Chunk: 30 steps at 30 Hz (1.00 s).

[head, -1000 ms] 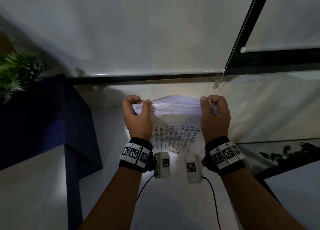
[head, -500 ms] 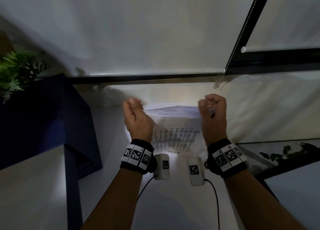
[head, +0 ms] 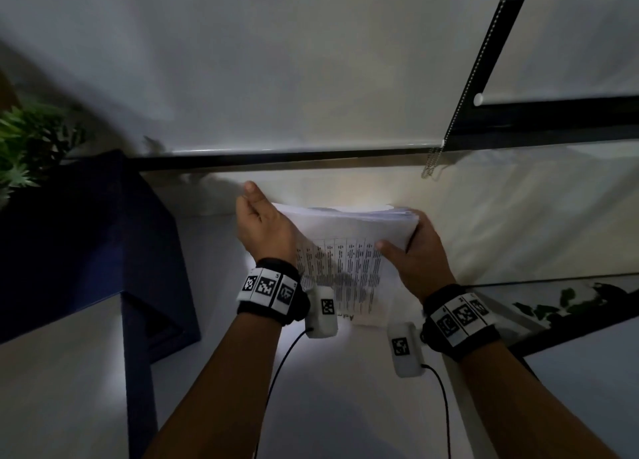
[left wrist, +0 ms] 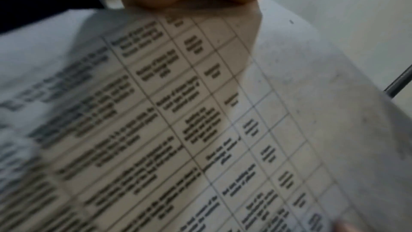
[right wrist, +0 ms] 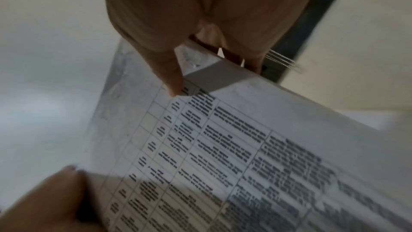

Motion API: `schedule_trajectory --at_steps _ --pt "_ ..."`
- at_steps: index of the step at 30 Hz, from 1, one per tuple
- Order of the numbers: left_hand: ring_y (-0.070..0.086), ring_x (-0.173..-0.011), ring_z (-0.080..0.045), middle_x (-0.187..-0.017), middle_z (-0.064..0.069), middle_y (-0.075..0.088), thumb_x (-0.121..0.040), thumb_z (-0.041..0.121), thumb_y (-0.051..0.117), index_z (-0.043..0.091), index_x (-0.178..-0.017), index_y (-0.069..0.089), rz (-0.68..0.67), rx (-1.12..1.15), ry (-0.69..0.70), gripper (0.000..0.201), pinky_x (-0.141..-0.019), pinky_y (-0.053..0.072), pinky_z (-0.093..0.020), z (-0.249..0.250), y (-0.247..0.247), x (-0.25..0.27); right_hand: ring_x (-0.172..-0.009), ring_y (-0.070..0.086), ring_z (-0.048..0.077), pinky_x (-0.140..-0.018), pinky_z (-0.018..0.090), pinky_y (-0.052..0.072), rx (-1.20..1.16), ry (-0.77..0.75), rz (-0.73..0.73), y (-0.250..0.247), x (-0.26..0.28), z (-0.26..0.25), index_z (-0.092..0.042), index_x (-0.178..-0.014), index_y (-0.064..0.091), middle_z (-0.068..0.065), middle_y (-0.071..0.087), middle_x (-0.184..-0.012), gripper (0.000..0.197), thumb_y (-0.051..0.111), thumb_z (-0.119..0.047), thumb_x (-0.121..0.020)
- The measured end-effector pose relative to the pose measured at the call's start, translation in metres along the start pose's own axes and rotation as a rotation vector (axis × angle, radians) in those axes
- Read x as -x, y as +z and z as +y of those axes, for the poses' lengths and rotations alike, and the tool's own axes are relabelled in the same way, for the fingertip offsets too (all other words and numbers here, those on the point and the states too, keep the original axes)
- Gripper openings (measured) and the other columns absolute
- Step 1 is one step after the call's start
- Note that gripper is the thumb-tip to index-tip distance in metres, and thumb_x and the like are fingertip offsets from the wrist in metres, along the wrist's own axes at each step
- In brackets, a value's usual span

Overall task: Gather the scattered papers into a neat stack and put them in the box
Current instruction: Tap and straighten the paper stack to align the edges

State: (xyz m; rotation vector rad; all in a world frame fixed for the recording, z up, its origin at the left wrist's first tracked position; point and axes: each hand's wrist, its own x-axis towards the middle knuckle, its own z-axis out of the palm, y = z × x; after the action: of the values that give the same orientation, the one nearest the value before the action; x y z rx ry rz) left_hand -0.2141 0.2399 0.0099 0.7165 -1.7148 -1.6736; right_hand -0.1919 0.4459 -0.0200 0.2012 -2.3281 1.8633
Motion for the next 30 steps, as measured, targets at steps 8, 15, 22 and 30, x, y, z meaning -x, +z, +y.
schedule_trajectory --at_steps 8,15,22,30 --pt "0.06 -0.115 -0.021 -0.123 -0.003 0.063 -0.058 0.065 0.082 0.026 -0.123 0.052 -0.744 0.087 0.017 0.081 -0.093 0.053 -0.039 -0.064 -0.051 -0.025 -0.086 0.061 -0.012 -0.077 0.006 0.046 0.035 -0.083 0.097 0.001 -0.003 0.014 -0.026 -0.095 0.06 -0.016 0.064 -0.09 0.033 0.067 0.003 -0.082" --pt "0.066 -0.108 -0.021 -0.113 0.002 0.068 -0.086 0.029 0.071 0.017 -0.122 0.056 -0.645 -0.242 0.007 0.041 -0.089 0.056 -0.038 -0.078 -0.043 -0.017 -0.083 0.058 -0.015 -0.071 0.004 0.044 0.03 -0.049 0.131 0.009 -0.012 0.014 -0.02 -0.105 0.05 -0.016 0.058 -0.095 0.025 0.062 -0.005 -0.088" --pt "0.06 -0.111 -0.008 -0.118 0.01 0.061 -0.092 0.014 0.055 0.038 -0.13 0.031 -0.64 -0.093 -0.002 0.051 -0.088 0.056 -0.033 -0.067 -0.044 0.013 -0.085 0.058 -0.017 -0.072 0.006 0.047 0.025 -0.031 0.201 0.015 -0.005 0.017 -0.014 -0.121 0.044 -0.018 0.056 -0.098 0.034 0.06 -0.013 -0.091" --pt "0.057 -0.106 -0.014 -0.113 0.005 0.059 -0.093 -0.001 0.056 0.015 -0.143 0.035 -0.587 -0.291 0.037 0.057 -0.087 0.049 -0.03 -0.078 -0.047 0.009 -0.096 0.053 -0.01 -0.074 -0.001 0.041 0.071 0.101 0.071 0.022 0.015 0.052 -0.016 -0.14 0.024 -0.029 0.042 -0.109 0.061 0.059 -0.007 -0.091"
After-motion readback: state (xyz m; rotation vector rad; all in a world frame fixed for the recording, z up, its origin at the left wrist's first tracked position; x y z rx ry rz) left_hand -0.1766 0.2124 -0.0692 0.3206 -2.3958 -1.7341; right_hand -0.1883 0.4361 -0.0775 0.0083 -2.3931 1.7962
